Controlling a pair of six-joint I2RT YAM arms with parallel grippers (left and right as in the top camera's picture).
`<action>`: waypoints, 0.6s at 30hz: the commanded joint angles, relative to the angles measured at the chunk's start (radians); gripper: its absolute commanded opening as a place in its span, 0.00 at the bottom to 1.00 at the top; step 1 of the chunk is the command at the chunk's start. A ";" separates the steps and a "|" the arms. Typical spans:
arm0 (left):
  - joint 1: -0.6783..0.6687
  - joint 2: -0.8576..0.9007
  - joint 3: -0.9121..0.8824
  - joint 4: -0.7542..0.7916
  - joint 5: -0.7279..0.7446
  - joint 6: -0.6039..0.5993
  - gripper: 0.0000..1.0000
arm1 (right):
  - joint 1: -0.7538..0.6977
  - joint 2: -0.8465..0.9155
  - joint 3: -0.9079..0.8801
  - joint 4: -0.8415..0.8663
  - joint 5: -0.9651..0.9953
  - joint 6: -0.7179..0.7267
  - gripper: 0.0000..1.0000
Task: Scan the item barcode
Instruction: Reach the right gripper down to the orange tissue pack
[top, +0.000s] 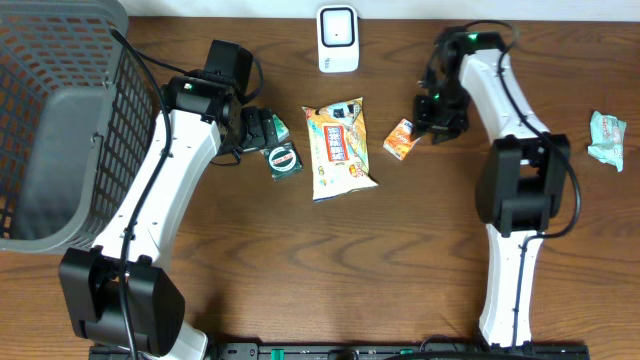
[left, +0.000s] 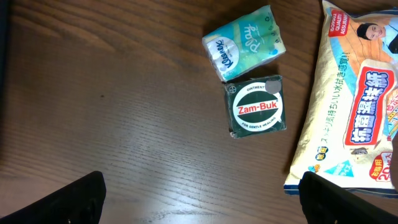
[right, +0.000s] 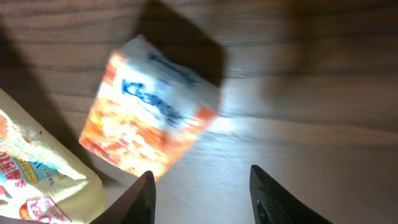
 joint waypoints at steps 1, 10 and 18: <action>0.003 0.000 0.008 -0.003 -0.011 0.005 0.98 | -0.010 -0.046 0.023 -0.014 -0.032 -0.006 0.42; 0.003 0.000 0.008 -0.003 -0.011 0.005 0.98 | 0.069 -0.046 0.015 -0.004 -0.053 -0.042 0.19; 0.003 0.000 0.008 -0.003 -0.011 0.005 0.98 | 0.119 -0.046 -0.003 0.039 0.023 0.035 0.01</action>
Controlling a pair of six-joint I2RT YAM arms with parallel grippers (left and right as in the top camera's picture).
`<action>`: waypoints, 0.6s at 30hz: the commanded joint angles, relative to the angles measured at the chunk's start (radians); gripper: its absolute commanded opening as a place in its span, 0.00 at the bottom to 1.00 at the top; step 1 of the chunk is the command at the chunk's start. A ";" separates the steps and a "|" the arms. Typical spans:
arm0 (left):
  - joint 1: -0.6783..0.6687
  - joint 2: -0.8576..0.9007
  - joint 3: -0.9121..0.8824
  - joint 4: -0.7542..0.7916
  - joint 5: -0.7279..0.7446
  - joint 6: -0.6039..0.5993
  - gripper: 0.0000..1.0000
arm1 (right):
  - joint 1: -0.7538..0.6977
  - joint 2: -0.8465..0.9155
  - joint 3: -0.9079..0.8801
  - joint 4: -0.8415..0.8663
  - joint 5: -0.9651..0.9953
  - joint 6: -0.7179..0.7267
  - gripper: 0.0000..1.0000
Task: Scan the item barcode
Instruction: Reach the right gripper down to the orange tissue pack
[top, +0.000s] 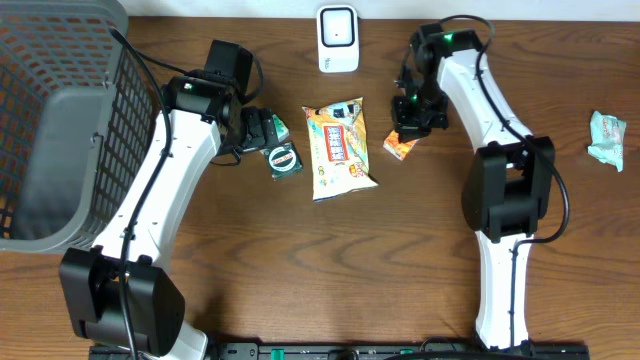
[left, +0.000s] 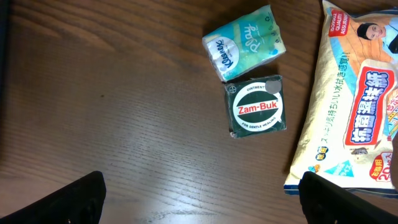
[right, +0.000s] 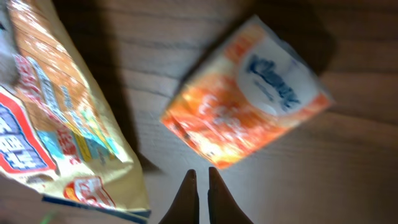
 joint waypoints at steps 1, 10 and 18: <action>0.002 0.000 0.008 -0.003 -0.011 0.005 0.98 | 0.011 -0.027 -0.014 0.025 0.034 0.047 0.01; 0.002 0.000 0.008 -0.003 -0.011 0.005 0.98 | 0.028 -0.027 -0.145 0.128 0.096 0.080 0.01; 0.002 0.000 0.008 -0.003 -0.011 0.005 0.98 | 0.019 -0.037 -0.111 0.050 0.403 0.170 0.01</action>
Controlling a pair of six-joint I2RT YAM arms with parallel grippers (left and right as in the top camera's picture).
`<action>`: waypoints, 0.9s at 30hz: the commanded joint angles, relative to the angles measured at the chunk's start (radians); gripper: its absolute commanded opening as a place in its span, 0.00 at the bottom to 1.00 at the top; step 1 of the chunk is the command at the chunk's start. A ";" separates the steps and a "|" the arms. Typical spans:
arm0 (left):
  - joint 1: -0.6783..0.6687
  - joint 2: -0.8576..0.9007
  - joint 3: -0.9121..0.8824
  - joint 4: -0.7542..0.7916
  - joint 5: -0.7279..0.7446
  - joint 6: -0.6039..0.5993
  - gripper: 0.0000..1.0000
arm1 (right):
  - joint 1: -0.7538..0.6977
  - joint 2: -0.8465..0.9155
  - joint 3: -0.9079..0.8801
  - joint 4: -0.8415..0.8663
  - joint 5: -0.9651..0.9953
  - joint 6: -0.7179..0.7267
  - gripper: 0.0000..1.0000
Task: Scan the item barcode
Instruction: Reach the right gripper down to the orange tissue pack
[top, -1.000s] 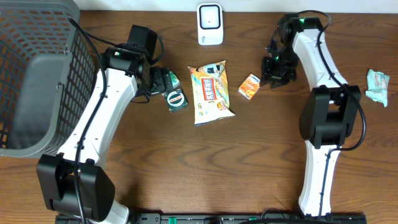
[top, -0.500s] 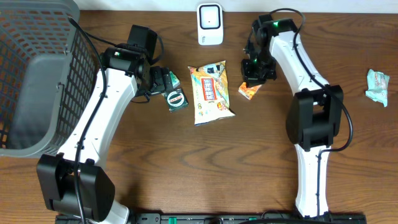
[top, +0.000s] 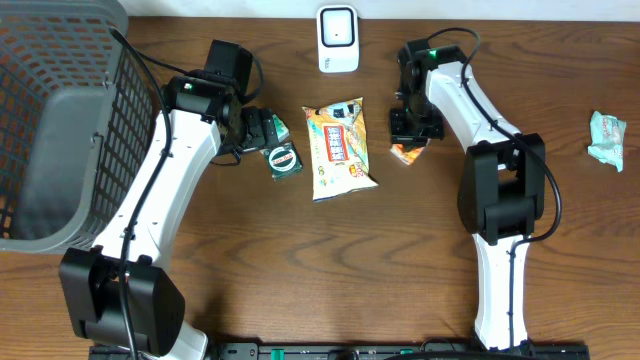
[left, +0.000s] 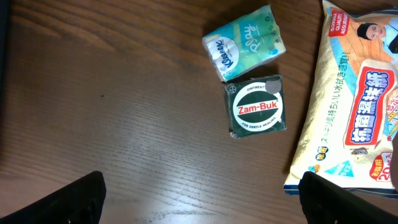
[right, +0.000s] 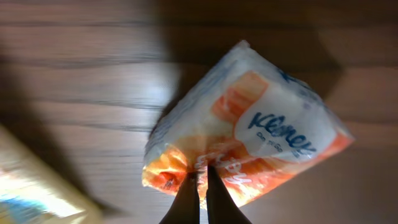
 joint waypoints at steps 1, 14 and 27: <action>0.003 0.000 0.008 -0.003 -0.011 0.005 0.98 | -0.009 -0.028 0.045 -0.056 0.247 0.071 0.01; 0.003 0.000 0.008 -0.003 -0.011 0.005 0.98 | 0.031 -0.031 0.155 -0.072 0.138 0.006 0.41; 0.003 0.000 0.008 -0.003 -0.011 0.005 0.98 | 0.115 -0.031 -0.014 0.045 0.392 0.146 0.51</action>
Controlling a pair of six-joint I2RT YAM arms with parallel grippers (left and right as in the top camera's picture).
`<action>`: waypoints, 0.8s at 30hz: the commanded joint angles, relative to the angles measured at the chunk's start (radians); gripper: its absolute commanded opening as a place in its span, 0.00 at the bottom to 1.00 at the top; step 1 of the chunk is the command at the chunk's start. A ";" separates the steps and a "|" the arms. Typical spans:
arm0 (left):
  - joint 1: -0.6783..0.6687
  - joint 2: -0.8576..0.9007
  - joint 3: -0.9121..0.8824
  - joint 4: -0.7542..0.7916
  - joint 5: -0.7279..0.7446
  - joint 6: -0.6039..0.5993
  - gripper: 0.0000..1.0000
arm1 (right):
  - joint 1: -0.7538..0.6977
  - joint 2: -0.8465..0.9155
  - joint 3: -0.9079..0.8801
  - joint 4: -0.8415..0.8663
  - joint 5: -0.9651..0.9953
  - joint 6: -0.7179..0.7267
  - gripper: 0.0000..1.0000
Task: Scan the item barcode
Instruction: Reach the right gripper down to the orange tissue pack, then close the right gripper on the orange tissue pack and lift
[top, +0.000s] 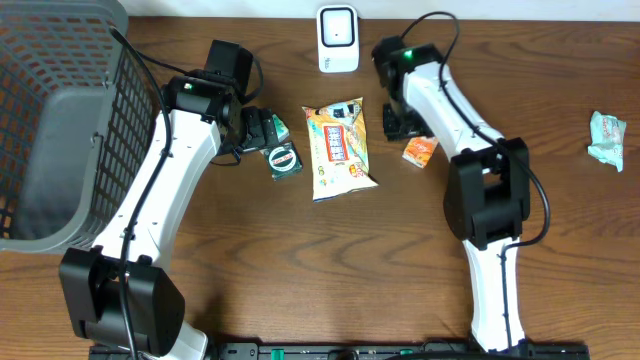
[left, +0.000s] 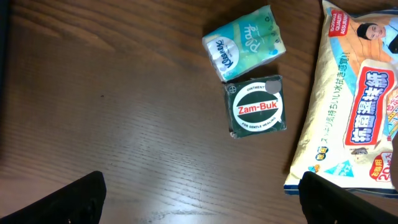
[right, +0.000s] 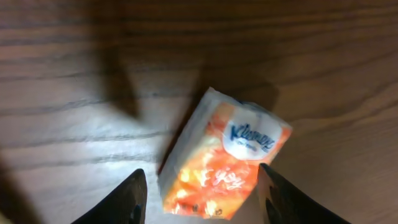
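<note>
The orange Kleenex pack (right: 224, 163) lies flat on the wooden table, right of the wipes bag (top: 339, 149); overhead it shows as the orange pack (top: 420, 150). My right gripper (right: 202, 202) hovers just over it, open, one finger on each side of the pack's near end, holding nothing. The white scanner (top: 338, 38) stands at the table's back edge. My left gripper (left: 202, 193) is open above bare wood, near a green Zam-Buk box (left: 256, 107) and a teal tissue pack (left: 244, 42). No barcode shows on any item.
A grey mesh basket (top: 55, 120) fills the left side of the table. A teal packet (top: 606, 137) lies at the far right edge. The wipes bag (left: 351, 93) reaches close to the left gripper's right finger (left: 348, 199).
My right gripper, shut then with its tips against the orange pack, is now open over it. The pack lies slightly further right and turned. The left arm has not moved.
First my right gripper was open beside the orange pack. It was then shut above the pack, and later shut with its tips on the pack's edge. Now it is open again, further left, and the pack has shifted a little right. The left arm stayed still throughout.
</note>
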 joint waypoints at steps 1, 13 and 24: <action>0.003 0.000 0.008 -0.003 -0.011 0.005 0.97 | 0.018 -0.026 -0.069 0.026 0.117 0.054 0.51; 0.003 0.000 0.008 -0.003 -0.011 0.005 0.98 | 0.016 -0.036 -0.135 0.076 0.118 0.080 0.01; 0.003 0.000 0.008 -0.003 -0.011 0.005 0.98 | -0.044 -0.137 0.004 0.063 -0.522 -0.246 0.01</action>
